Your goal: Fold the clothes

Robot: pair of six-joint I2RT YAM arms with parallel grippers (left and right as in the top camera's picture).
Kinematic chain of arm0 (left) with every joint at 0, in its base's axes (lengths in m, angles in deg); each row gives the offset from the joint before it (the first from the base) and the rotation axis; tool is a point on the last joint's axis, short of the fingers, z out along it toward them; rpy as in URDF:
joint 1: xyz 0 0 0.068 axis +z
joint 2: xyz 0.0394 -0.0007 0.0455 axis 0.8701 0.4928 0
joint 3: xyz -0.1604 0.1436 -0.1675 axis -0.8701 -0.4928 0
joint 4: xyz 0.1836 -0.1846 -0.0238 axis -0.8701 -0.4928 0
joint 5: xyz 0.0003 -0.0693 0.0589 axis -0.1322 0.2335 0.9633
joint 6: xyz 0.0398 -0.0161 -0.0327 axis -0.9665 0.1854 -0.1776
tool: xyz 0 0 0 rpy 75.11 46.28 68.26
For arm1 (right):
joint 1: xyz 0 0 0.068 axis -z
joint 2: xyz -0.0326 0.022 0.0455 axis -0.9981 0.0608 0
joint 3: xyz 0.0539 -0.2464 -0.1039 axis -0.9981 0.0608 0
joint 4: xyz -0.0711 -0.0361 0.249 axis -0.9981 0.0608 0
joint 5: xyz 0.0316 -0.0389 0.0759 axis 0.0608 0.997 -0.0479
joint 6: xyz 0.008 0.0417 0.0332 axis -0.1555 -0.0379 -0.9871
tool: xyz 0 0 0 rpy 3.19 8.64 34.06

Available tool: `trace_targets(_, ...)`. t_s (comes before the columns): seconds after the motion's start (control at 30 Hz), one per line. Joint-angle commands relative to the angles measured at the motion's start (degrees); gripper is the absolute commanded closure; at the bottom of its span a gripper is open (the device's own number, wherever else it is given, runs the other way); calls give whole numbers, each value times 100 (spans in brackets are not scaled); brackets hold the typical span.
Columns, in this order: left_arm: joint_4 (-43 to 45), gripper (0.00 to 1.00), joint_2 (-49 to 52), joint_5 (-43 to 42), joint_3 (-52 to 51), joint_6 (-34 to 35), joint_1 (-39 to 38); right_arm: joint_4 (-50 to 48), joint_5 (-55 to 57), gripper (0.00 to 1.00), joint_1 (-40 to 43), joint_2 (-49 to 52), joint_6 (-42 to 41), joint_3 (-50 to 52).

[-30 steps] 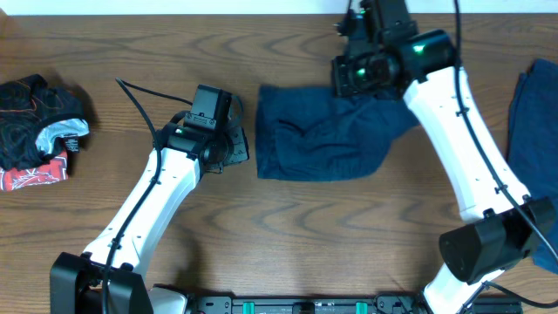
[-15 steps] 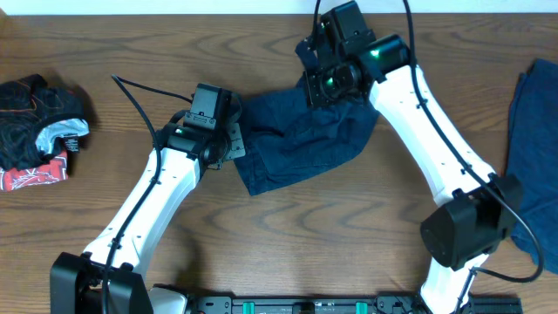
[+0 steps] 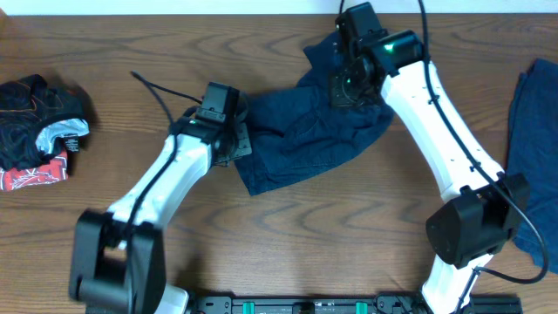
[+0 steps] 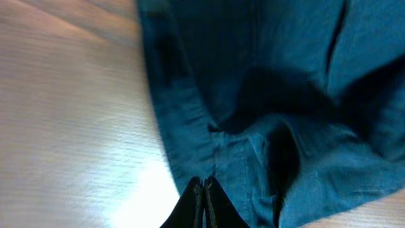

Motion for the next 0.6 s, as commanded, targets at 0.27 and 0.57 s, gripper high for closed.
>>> trace_targets(0.27,1320,94,1104,-1010,-15,433,-129,221,616,99,365,-1023,-203,-96)
trace_targets(0.57,975,94,1495,-1298,-15,415,-149,1226,608,99,1141,-1460,-457,-96)
